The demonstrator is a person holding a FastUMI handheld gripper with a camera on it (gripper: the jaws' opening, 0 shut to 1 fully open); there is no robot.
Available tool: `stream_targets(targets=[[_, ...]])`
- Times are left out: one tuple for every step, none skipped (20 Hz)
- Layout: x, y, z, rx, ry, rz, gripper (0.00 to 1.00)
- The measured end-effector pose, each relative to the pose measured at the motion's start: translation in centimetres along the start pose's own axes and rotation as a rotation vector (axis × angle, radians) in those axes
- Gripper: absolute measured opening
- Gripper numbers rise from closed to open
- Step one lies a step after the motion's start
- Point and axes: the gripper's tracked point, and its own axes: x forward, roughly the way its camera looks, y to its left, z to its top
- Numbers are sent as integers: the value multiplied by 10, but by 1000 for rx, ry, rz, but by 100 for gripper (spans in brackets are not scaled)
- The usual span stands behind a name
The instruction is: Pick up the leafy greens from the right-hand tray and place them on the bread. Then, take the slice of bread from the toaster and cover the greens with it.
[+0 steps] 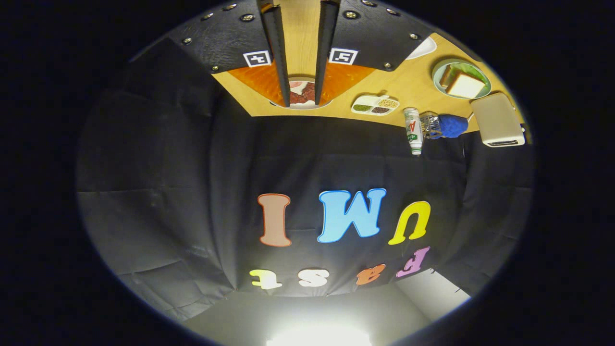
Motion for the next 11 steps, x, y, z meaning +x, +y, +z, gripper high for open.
stream_targets(targets=[[-1,-12,-2,-1,-2,-11,30],[-2,-28,-5,-18,-1,-28,29],[-2,-47,-9,-41,4,-54,30],[-4,-59,-9,-52,-1,-59,30],[-5,-72,-9,-58,-13,-60,30],[-4,-83,-9,-61,-26,-63,30],[-3,-98,-12,-77,-34,-78,30],[-2,-113,-16,-95,-33,-102,30],[-1,-126,-22,-116,-23,-118,30],[-1,-135,-26,-137,-14,-126,30],[1,-141,-29,-144,-6,-127,30]])
